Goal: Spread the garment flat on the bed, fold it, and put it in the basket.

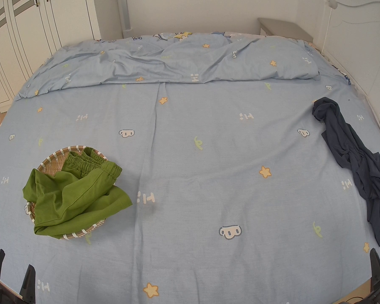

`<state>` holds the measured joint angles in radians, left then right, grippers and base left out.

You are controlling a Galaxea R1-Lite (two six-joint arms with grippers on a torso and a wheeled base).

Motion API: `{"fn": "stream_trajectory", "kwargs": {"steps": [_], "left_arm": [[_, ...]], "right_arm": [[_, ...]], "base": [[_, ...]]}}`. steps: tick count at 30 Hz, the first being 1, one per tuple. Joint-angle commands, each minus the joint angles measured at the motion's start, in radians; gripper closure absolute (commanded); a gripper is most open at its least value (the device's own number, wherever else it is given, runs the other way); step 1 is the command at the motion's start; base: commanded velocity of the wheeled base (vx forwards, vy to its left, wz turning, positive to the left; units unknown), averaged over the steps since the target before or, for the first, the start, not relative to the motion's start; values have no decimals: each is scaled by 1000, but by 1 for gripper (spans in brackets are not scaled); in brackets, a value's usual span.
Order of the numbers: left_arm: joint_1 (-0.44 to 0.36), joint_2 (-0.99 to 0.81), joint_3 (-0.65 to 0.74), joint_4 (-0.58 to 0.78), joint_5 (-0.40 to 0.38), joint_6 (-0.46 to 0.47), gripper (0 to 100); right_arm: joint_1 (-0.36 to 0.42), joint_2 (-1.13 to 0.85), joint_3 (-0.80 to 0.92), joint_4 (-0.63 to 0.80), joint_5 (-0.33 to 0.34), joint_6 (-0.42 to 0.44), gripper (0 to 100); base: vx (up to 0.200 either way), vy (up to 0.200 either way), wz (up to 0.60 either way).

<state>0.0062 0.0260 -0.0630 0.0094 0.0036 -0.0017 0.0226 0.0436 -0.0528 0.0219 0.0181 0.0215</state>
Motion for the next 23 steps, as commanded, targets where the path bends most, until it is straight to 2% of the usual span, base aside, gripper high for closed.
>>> {"fn": "stream_trajectory", "kwargs": {"steps": [1,23], "left_arm": [[-5,-26,61,-8,6,11,0],[-3,-26,63,-9,7,9,0]], "right_arm": [[-24,-41,53,-28,-32,-14,0],[-26,-42,53,-30,-27,-15,0]], "base": [[0,0,0],[0,0,0]]}}
